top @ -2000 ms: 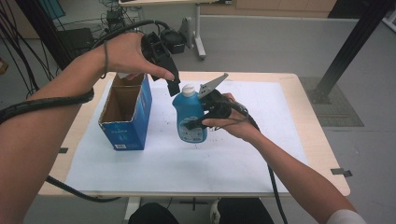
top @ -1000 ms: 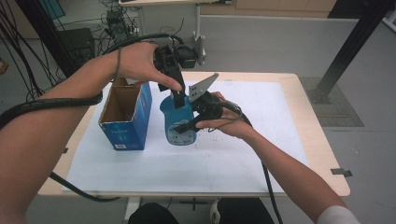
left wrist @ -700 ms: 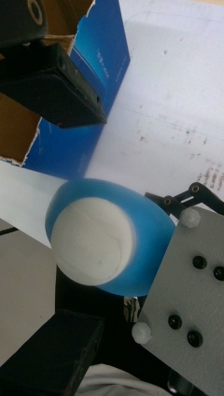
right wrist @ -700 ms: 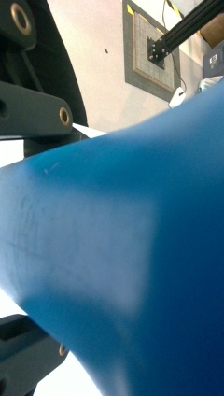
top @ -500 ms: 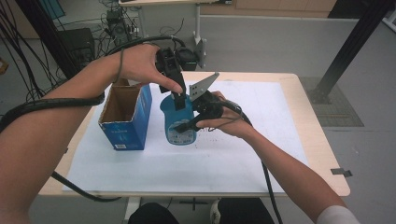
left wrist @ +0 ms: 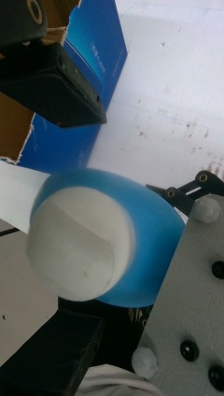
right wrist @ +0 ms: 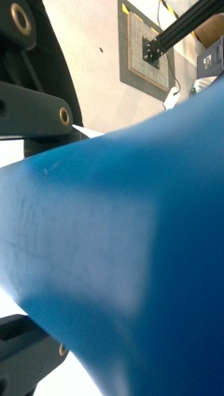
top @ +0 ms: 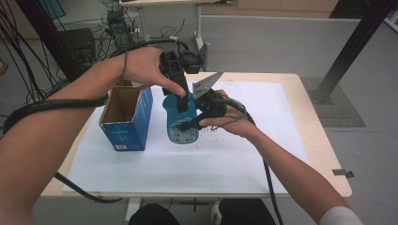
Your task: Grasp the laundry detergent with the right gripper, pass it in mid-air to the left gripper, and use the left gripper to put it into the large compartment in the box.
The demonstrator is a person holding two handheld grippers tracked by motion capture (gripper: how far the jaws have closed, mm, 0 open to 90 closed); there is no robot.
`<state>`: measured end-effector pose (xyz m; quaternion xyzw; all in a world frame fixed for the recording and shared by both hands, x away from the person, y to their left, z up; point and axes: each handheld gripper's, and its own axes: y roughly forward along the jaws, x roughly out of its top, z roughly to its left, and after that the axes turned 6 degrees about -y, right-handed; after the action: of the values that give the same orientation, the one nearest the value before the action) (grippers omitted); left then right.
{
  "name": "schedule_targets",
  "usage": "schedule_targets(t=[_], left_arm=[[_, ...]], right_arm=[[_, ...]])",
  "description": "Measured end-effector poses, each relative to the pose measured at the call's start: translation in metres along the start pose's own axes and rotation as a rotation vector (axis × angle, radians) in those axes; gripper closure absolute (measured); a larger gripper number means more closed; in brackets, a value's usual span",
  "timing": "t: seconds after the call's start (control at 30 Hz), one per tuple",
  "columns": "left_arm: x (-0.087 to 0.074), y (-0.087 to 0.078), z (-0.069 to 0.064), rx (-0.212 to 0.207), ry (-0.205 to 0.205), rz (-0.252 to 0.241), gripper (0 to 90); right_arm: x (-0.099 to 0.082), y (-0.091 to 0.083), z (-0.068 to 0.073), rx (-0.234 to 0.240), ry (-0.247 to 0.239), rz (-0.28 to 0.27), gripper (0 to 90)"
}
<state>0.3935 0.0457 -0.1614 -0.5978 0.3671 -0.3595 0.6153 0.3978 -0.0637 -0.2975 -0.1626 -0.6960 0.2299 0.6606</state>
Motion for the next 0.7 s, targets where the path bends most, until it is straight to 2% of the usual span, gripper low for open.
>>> schedule_targets(t=[0.3, 0.4, 0.43, 0.7], left_arm=[[0.006, 0.005, -0.003, -0.009, 0.01, 0.012, 4.9], [0.007, 0.007, -0.003, -0.014, 0.01, 0.014, 4.9], [0.007, 0.008, -0.002, -0.017, 0.013, 0.017, 4.9], [0.01, 0.013, -0.002, -0.029, 0.024, 0.008, 5.0]], right_arm=[[0.002, -0.003, 0.001, -0.003, -0.009, -0.006, 45.1], [0.002, -0.004, 0.002, 0.009, 0.005, -0.009, 45.1], [0.002, -0.004, 0.001, 0.002, -0.022, -0.023, 45.0], [0.003, -0.006, 0.0, 0.002, -0.023, -0.027, 45.0]])
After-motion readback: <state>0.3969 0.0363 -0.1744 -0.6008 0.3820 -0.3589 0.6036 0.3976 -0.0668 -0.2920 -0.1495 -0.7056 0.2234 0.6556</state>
